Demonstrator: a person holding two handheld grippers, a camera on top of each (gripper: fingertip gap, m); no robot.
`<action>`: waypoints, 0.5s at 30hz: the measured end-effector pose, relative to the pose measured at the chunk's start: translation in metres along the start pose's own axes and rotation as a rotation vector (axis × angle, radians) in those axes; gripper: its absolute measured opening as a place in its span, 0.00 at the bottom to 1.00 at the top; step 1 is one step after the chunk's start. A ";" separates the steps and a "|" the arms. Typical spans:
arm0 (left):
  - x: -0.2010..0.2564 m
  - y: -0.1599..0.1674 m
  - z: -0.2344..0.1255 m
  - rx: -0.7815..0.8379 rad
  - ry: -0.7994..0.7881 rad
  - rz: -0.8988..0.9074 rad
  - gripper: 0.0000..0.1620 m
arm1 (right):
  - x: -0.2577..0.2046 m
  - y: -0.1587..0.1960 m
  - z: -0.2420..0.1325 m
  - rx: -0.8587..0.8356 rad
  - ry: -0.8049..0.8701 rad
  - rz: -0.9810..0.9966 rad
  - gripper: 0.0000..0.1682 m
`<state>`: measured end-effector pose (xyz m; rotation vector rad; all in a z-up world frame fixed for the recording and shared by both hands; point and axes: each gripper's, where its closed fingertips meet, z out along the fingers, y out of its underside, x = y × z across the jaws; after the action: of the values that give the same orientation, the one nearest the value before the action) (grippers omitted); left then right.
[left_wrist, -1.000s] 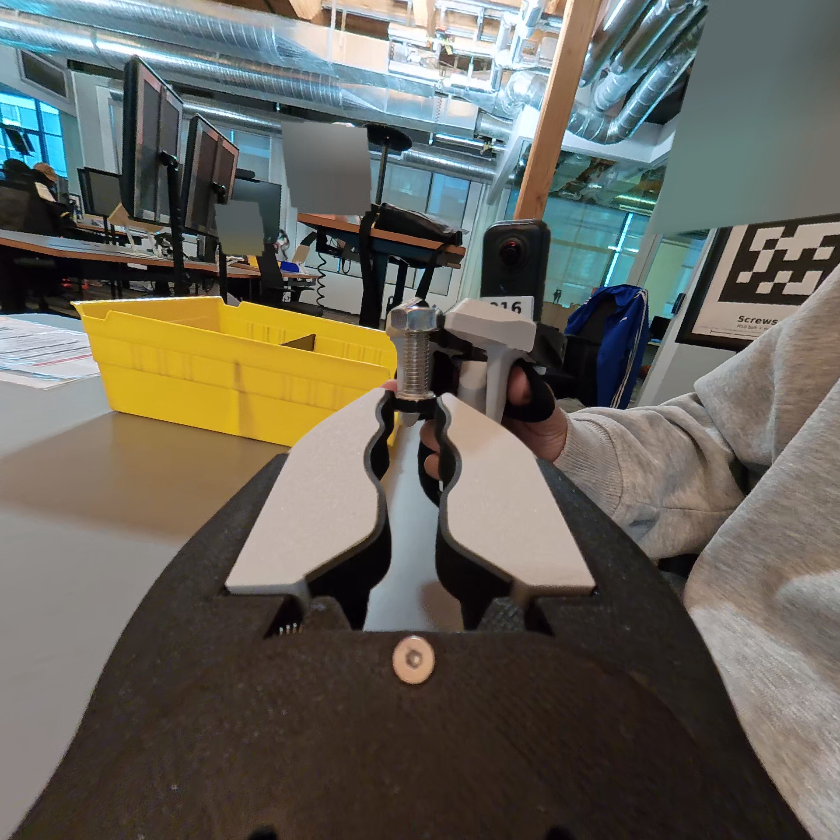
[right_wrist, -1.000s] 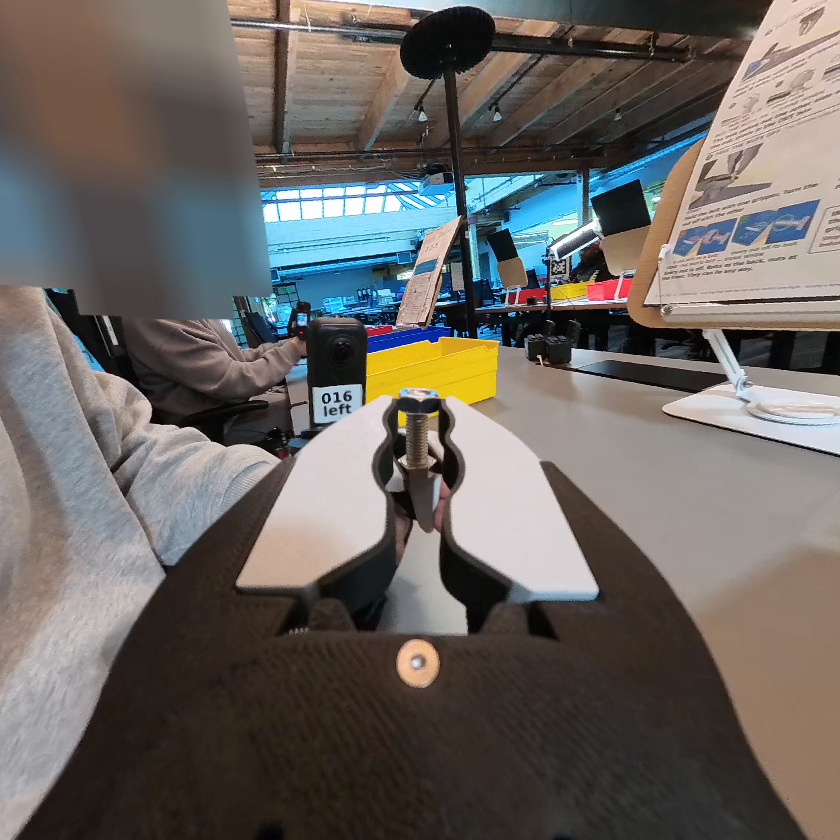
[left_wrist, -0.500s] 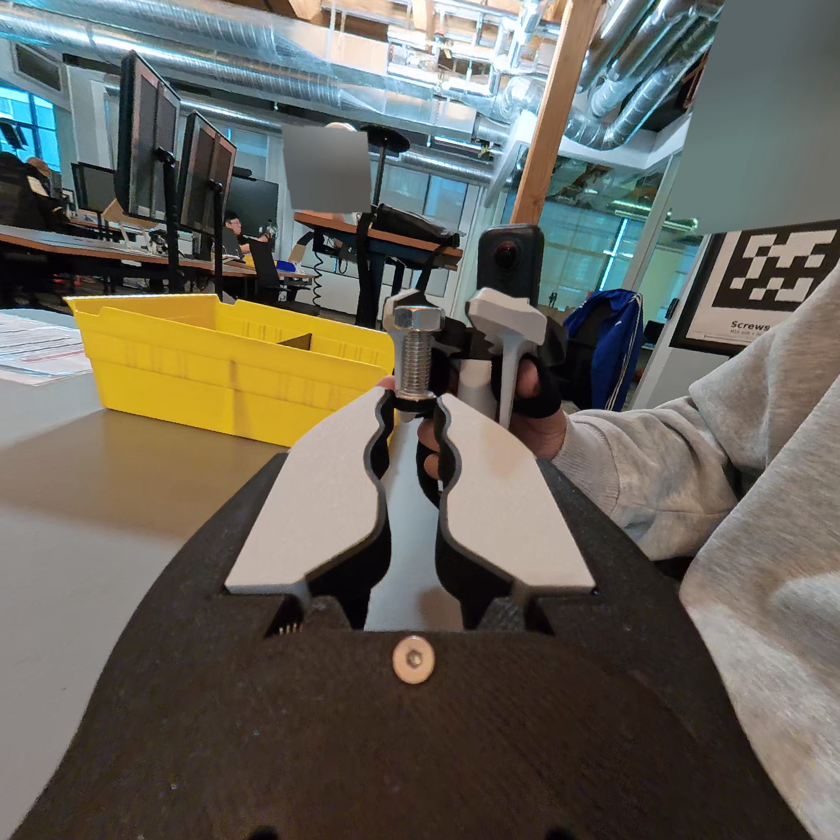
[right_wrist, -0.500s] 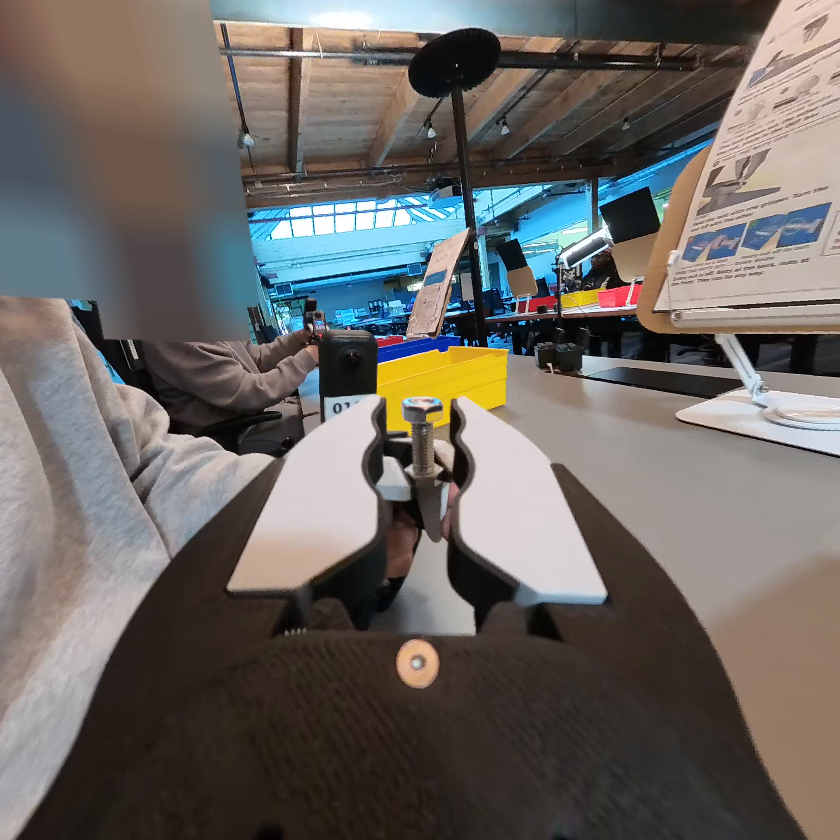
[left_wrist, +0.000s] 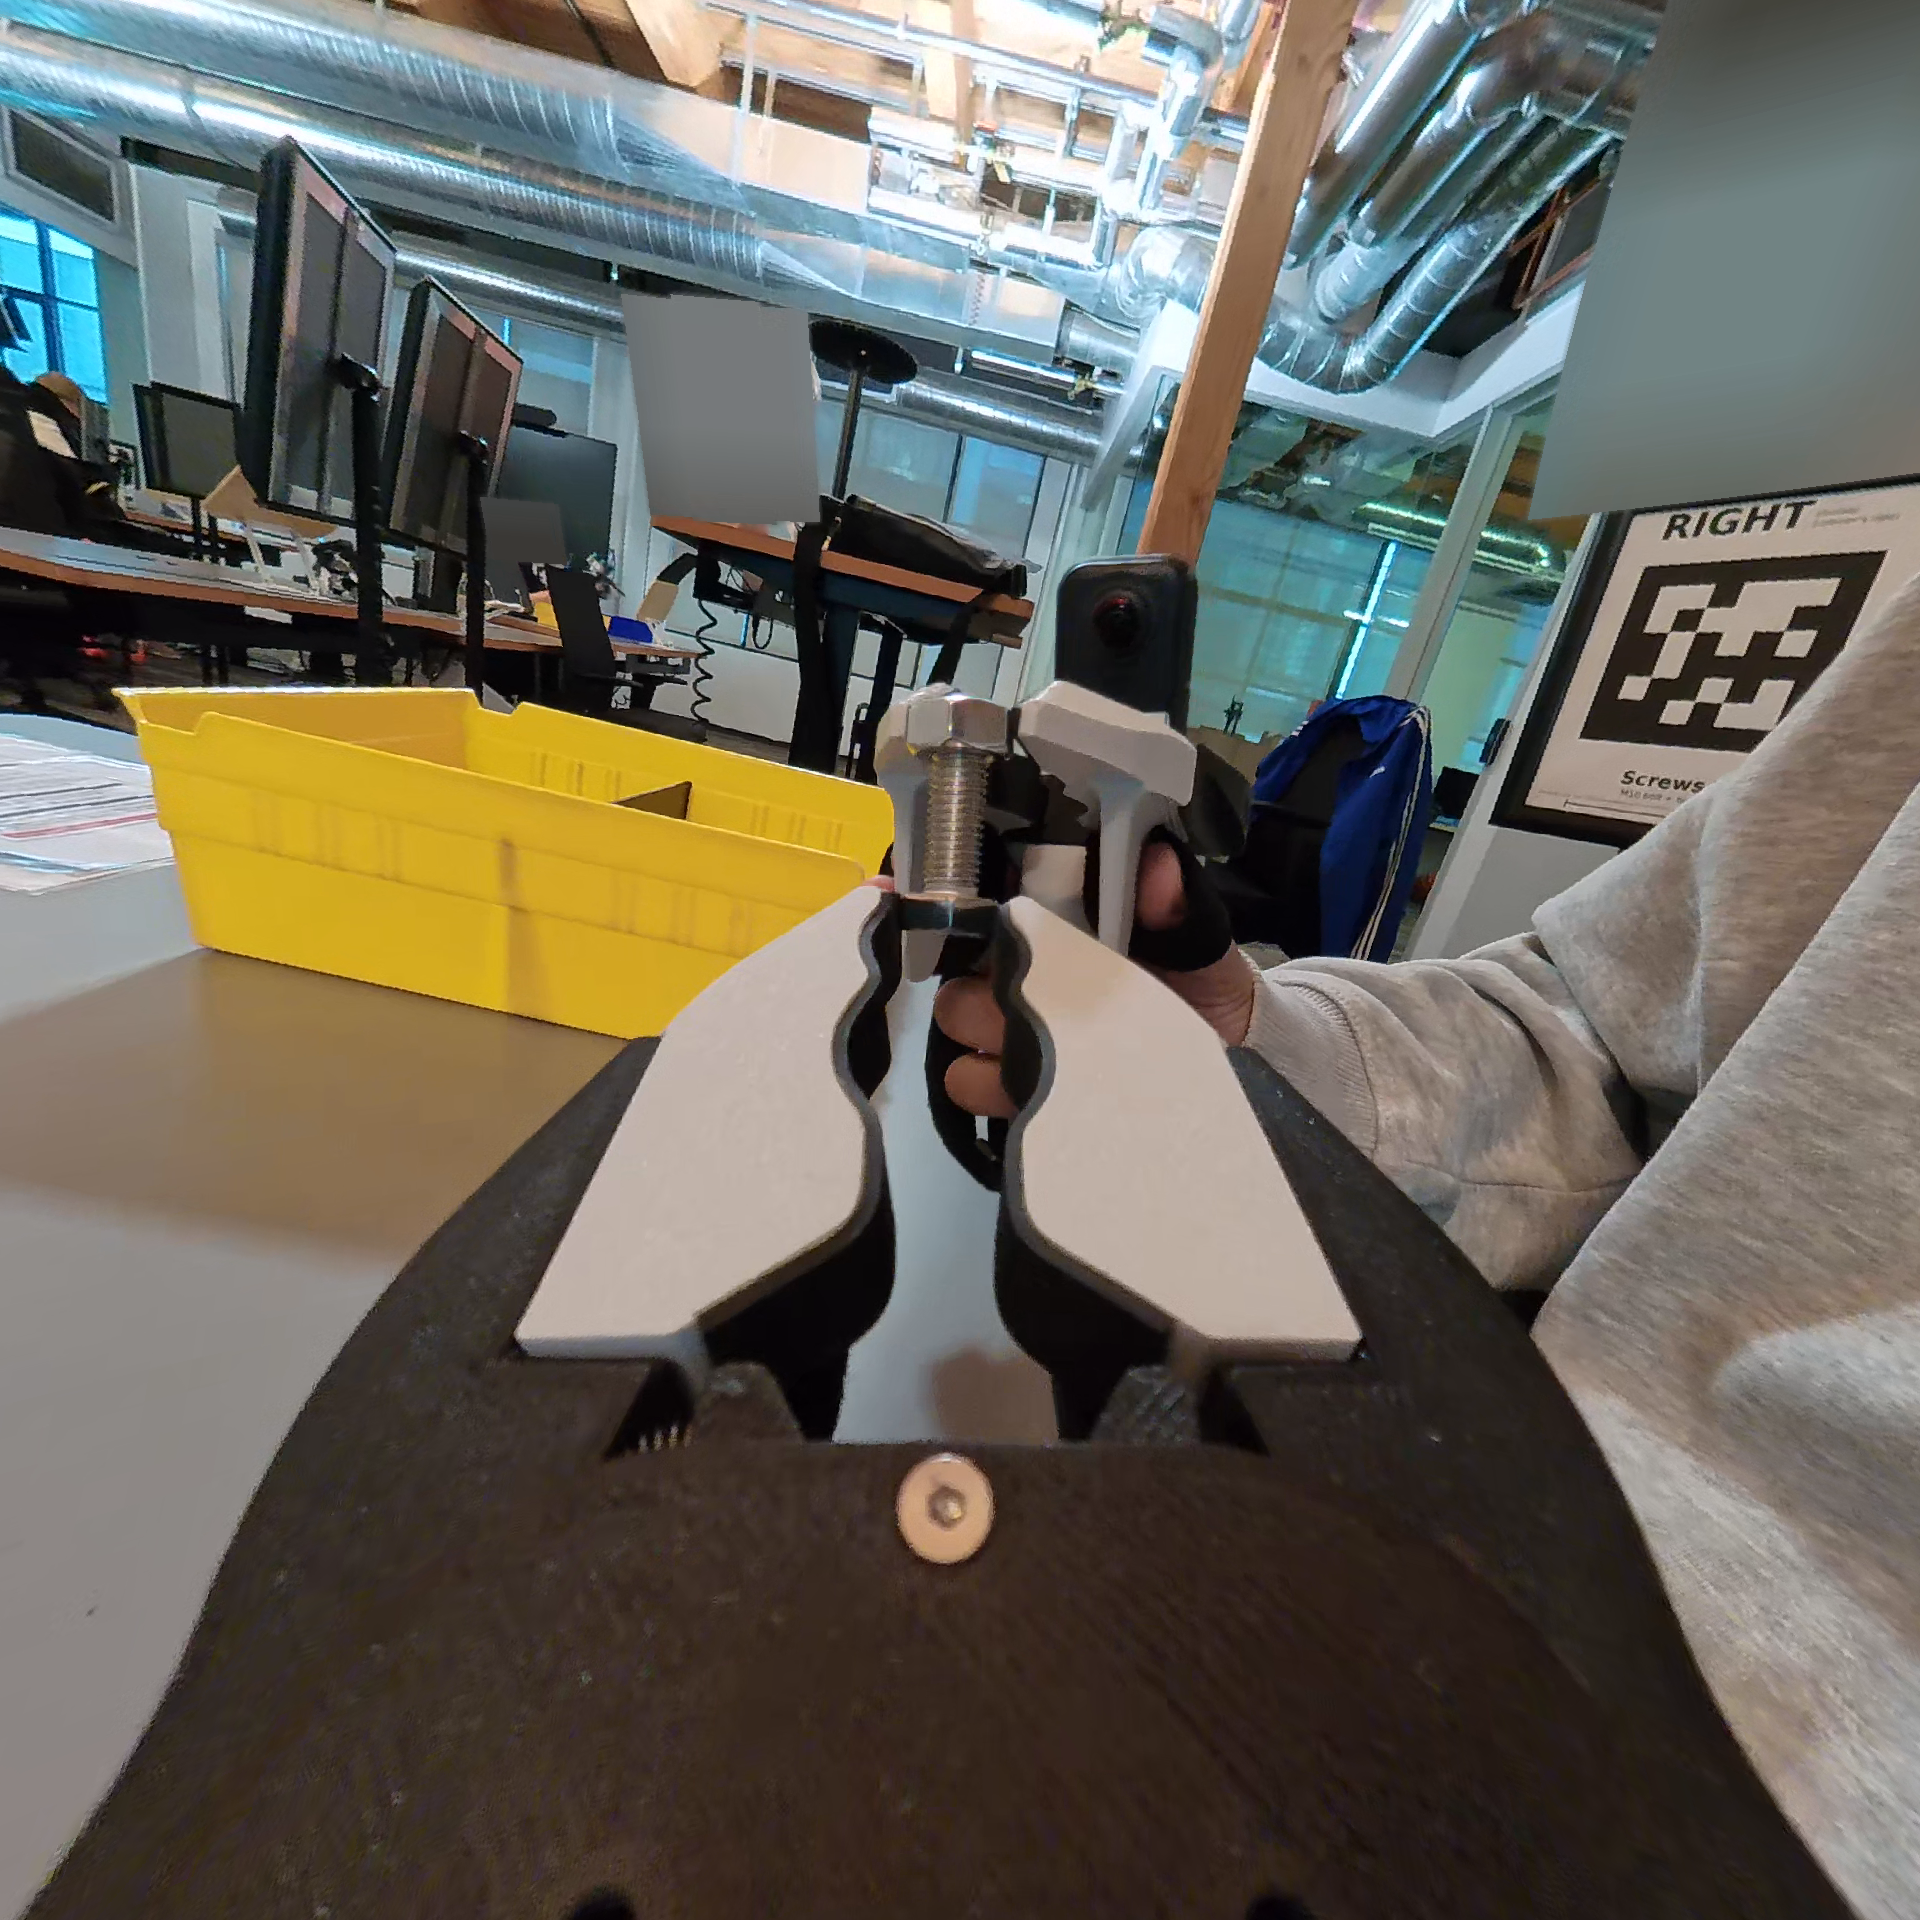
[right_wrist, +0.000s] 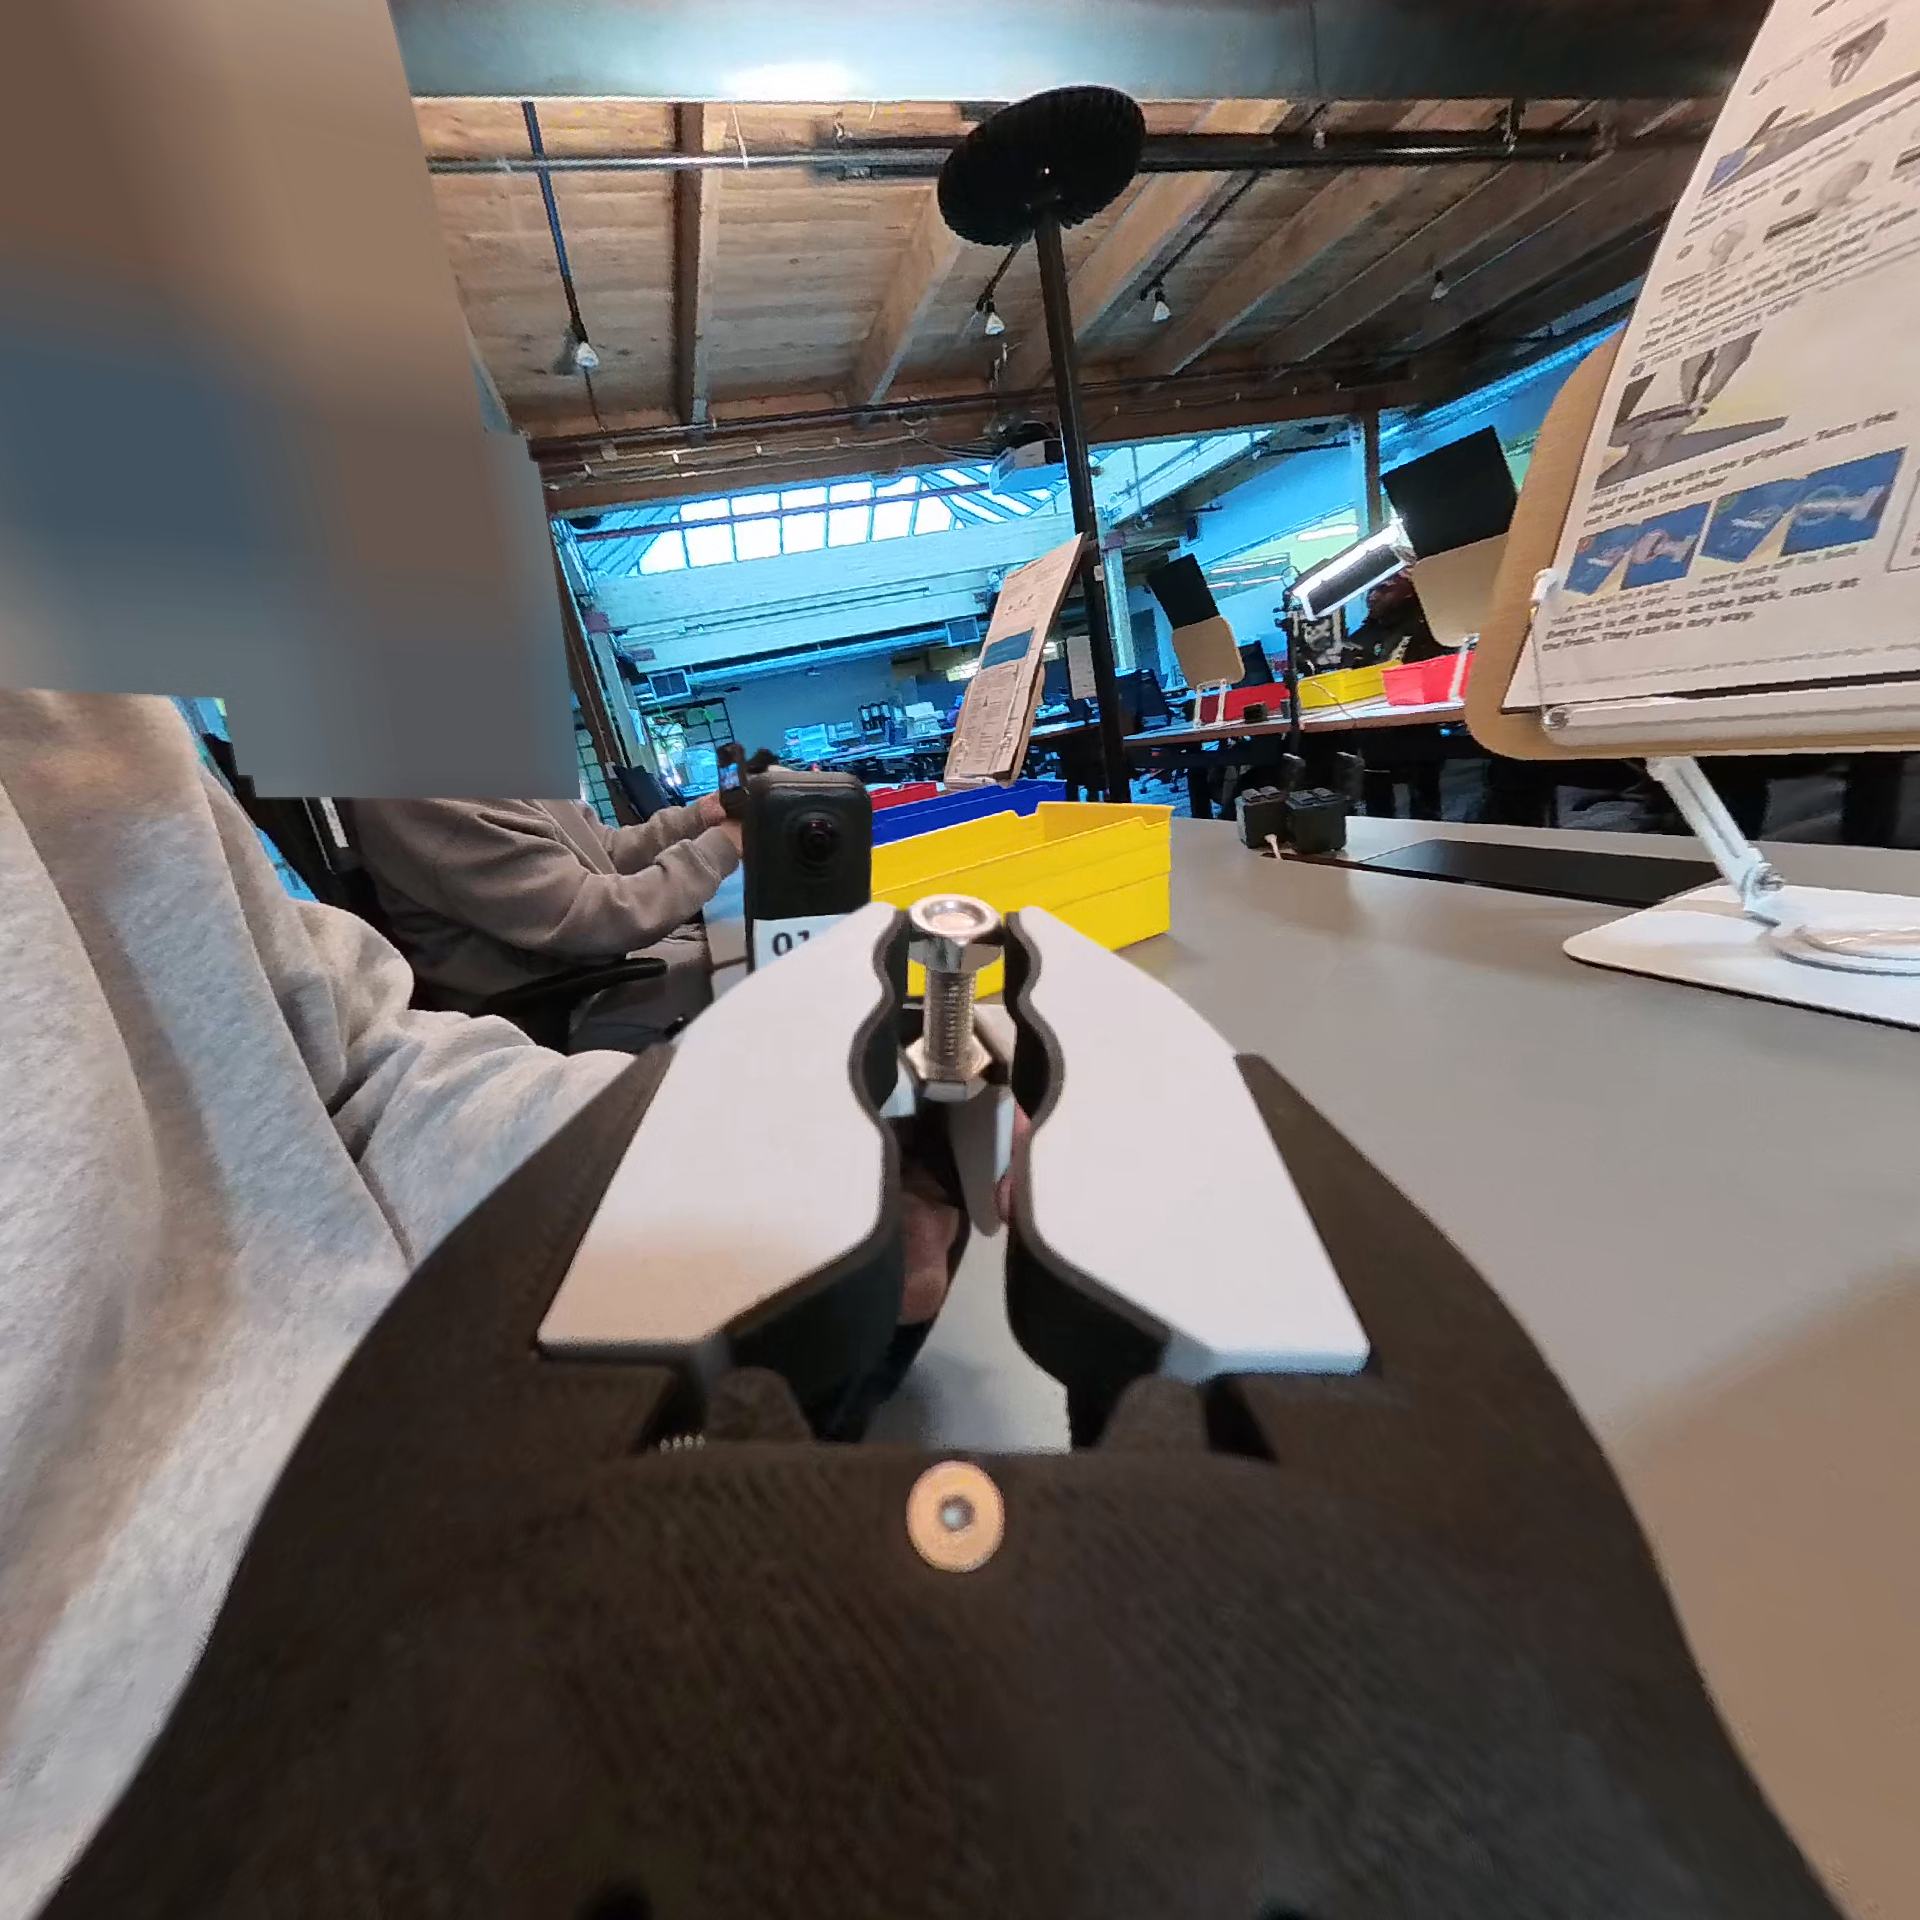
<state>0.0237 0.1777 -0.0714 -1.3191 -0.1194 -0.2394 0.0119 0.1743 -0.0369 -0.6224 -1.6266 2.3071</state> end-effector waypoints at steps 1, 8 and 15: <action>0.000 -0.001 0.000 0.005 0.002 -0.007 0.10 | 0.001 0.000 0.000 0.003 0.000 0.006 0.10; -0.002 -0.009 -0.003 0.059 0.008 -0.060 0.10 | 0.007 -0.005 -0.005 0.020 0.024 0.012 0.06; 0.000 -0.003 0.000 0.025 0.013 -0.046 0.10 | -0.002 0.000 0.001 -0.006 0.013 -0.014 0.17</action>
<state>0.0235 0.1769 -0.0689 -1.2911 -0.1417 -0.2850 0.0127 0.1727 -0.0364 -0.6237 -1.6275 2.2846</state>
